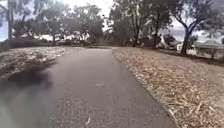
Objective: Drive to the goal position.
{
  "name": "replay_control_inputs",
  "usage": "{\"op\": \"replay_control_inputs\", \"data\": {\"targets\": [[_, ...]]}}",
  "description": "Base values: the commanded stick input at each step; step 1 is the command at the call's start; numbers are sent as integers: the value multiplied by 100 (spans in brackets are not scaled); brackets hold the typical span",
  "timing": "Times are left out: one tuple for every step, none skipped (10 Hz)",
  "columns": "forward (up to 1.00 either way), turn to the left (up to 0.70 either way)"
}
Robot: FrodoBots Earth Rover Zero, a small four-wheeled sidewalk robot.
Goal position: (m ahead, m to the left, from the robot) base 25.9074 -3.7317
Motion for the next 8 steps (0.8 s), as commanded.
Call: {"op": "replay_control_inputs", "data": {"targets": [[70, 0], [70, 0], [70, 0], [70, 0], [70, 0], [70, 0], [70, 0], [70, 0]]}}
